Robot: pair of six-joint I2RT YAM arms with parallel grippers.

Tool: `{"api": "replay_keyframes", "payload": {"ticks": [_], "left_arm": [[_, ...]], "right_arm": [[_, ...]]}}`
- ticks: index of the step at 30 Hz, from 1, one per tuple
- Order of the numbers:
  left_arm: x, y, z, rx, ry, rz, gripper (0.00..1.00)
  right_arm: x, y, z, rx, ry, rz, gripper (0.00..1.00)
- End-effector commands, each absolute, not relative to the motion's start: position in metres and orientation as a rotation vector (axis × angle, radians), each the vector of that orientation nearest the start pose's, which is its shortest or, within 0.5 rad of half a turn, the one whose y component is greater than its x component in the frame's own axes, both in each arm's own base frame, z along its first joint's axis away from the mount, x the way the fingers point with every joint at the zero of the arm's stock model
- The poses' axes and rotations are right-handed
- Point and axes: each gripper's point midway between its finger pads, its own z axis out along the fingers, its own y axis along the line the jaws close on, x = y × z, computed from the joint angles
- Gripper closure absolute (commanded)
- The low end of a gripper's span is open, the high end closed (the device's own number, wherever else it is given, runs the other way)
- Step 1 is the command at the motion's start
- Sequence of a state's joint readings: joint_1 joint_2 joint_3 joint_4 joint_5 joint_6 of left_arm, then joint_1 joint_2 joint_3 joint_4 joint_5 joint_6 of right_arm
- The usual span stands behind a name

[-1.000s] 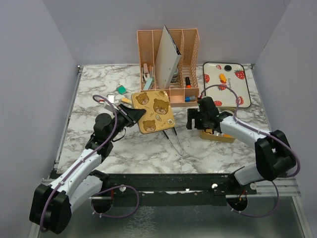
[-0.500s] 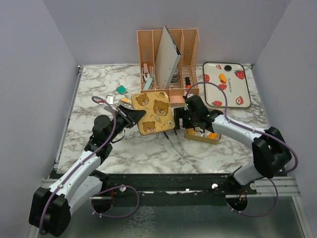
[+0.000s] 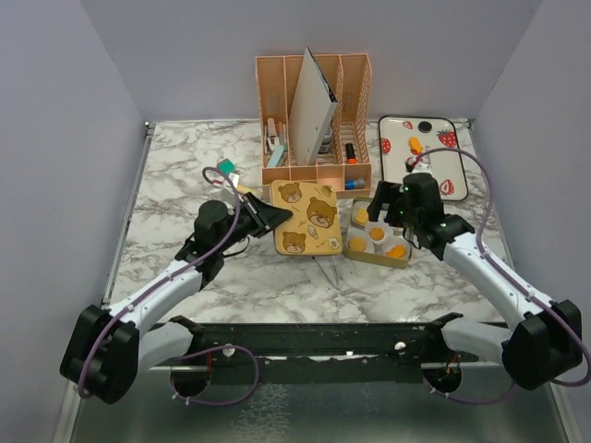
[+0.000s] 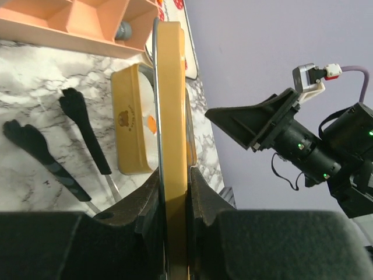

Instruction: Pack the cookies

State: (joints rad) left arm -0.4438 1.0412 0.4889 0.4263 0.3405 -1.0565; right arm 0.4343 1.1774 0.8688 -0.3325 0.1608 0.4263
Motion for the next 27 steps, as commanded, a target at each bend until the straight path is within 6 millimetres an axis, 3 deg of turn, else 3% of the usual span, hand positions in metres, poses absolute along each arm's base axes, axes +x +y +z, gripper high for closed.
{"api": "replay_keyframes", "payload": {"ticks": [1,5,10,17,22,27], "left_arm": [[0.274,-0.271,0.252,-0.168,1.811,-1.494,1.00],[0.277,-0.298,0.257,-0.120,1.812,-1.526,1.00],[0.286,-0.329,0.259,-0.129,1.811,-1.585,1.00],[0.291,-0.381,0.262,-0.079,1.807,-1.637,1.00],[0.302,-0.415,0.242,-0.067,1.858,-1.640,1.00],[0.311,-0.434,0.219,-0.101,1.907,-1.631,1.00]], "right_arm": [[0.313,0.087,0.149,0.240,2.202,0.245,0.06],[0.309,0.064,0.154,0.349,2.141,0.280,0.02],[0.305,0.037,0.139,0.466,2.137,0.301,0.01],[0.304,0.020,0.133,0.599,2.074,0.484,0.00],[0.306,0.008,0.140,0.651,2.041,0.415,0.00],[0.301,-0.023,0.145,0.751,2.024,0.223,0.00]]}}
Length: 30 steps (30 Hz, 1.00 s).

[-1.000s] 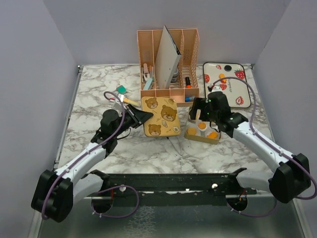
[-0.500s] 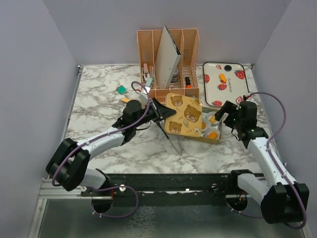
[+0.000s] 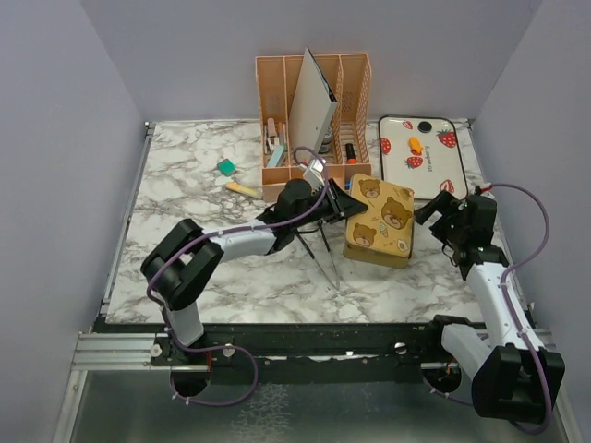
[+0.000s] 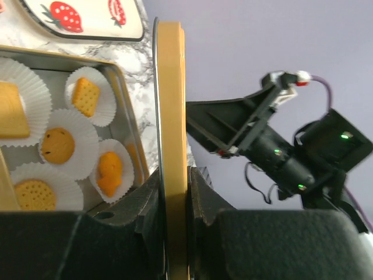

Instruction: Pack the cookies

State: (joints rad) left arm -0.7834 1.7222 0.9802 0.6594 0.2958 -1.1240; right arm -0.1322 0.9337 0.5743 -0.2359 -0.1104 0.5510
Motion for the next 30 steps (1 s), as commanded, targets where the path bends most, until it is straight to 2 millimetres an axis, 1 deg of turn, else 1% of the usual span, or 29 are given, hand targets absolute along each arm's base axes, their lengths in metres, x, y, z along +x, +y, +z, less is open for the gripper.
{"api": "replay_keyframes", "payload": {"ticks": [1,4,6,7,12,15,18,22,29,30], "left_arm": [[0.313,-0.436,0.216,-0.108,1.914,-1.627,1.00],[0.316,-0.442,0.208,-0.121,1.926,-1.614,1.00],[0.319,-0.446,0.203,-0.123,1.934,-1.611,1.00],[0.319,-0.450,0.200,-0.121,1.941,-1.613,1.00],[0.319,-0.467,0.196,-0.089,1.956,-1.649,1.00],[0.321,-0.475,0.190,-0.085,1.963,-1.648,1.00],[0.322,-0.480,0.181,-0.094,1.986,-1.652,1.00],[0.322,-0.484,0.171,-0.093,2.007,-1.650,1.00],[0.325,-0.477,0.154,-0.106,2.029,-1.593,1.00],[0.324,-0.476,0.151,-0.107,2.036,-1.590,1.00]], "right_arm": [[0.299,-0.029,0.144,0.773,2.023,0.176,0.00],[0.295,-0.043,0.145,0.809,2.016,0.085,0.00],[0.295,-0.043,0.145,0.815,2.014,0.086,0.00],[0.297,-0.040,0.145,0.807,2.012,0.113,0.00],[0.305,-0.007,0.142,0.738,2.034,0.330,0.01],[0.308,0.002,0.137,0.701,2.055,0.387,0.01],[0.307,0.008,0.131,0.685,2.083,0.415,0.01],[0.305,0.016,0.120,0.670,2.120,0.463,0.03],[0.300,0.034,0.091,0.636,2.218,0.565,0.05],[0.299,0.036,0.090,0.627,2.223,0.580,0.05]]}}
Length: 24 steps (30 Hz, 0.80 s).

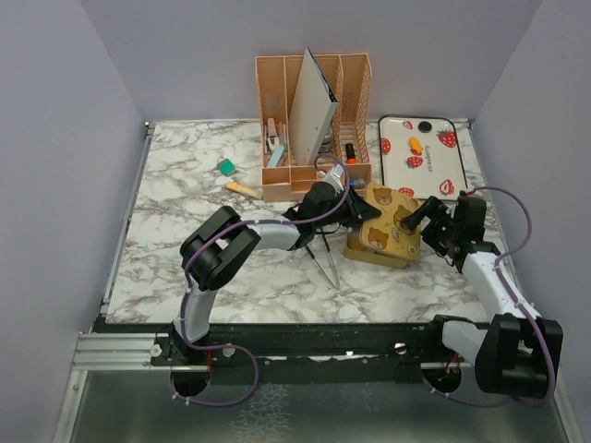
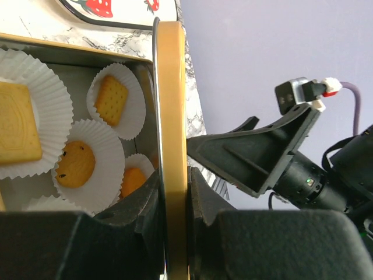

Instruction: Pack the cookies

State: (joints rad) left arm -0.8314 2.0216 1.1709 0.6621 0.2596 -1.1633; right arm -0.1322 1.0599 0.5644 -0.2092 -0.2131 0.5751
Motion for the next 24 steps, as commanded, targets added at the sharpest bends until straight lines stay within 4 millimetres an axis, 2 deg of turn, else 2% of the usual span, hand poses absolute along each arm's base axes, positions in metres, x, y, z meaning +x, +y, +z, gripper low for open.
{"api": "replay_keyframes", "payload": {"ticks": [1,3,5,11,15,24], "left_arm": [[0.325,-0.476,0.148,-0.104,2.041,-1.584,1.00],[0.327,-0.473,0.145,-0.102,2.043,-1.570,0.99],[0.330,-0.469,0.144,-0.108,2.041,-1.557,0.93],[0.337,-0.460,0.135,-0.109,2.070,-1.488,0.64],[0.339,-0.455,0.135,-0.102,2.076,-1.461,0.51],[0.347,-0.434,0.135,-0.098,2.089,-1.312,0.36]], "right_arm": [[0.299,0.037,0.087,0.622,2.228,0.590,0.05],[0.298,0.041,0.086,0.605,2.238,0.609,0.05],[0.298,0.044,0.086,0.585,2.243,0.630,0.06],[0.298,0.052,0.091,0.528,2.243,0.688,0.08],[0.299,0.055,0.091,0.518,2.244,0.706,0.08],[0.302,0.055,0.093,0.476,2.256,0.707,0.10]]}}
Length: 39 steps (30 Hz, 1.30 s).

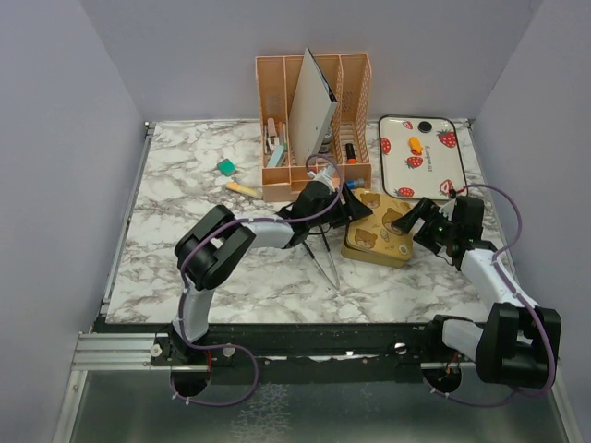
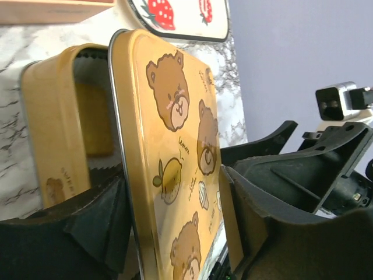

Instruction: Pack the cookies

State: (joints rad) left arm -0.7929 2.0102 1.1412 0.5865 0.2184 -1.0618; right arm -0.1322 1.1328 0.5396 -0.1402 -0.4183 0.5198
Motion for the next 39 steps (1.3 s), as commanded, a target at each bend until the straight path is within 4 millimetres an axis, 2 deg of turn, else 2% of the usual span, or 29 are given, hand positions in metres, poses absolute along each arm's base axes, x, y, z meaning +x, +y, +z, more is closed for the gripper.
{"api": "replay_keyframes", "payload": {"ticks": [1,7,14,22,30,34,39], "left_arm": [[0.348,-0.431,0.135,-0.092,2.094,-1.287,0.35],[0.354,-0.414,0.134,-0.070,2.116,-1.128,0.33],[0.358,-0.389,0.124,-0.071,2.176,-0.923,0.33],[0.338,-0.390,0.118,-0.023,2.217,-0.959,0.33],[0.315,-0.406,0.112,0.017,2.264,-1.061,0.35],[0.311,-0.406,0.101,0.004,2.296,-1.044,0.37],[0.314,-0.395,0.090,-0.034,2.315,-0.967,0.40]], "right_arm": [[0.301,0.055,0.093,0.474,2.257,0.707,0.10],[0.302,0.055,0.093,0.462,2.262,0.701,0.10],[0.303,0.056,0.095,0.446,2.262,0.711,0.10],[0.302,0.060,0.097,0.422,2.264,0.733,0.10],[0.303,0.057,0.108,0.427,2.261,0.711,0.10],[0.304,0.052,0.105,0.434,2.270,0.676,0.10],[0.301,0.053,0.097,0.439,2.290,0.679,0.10]]}}
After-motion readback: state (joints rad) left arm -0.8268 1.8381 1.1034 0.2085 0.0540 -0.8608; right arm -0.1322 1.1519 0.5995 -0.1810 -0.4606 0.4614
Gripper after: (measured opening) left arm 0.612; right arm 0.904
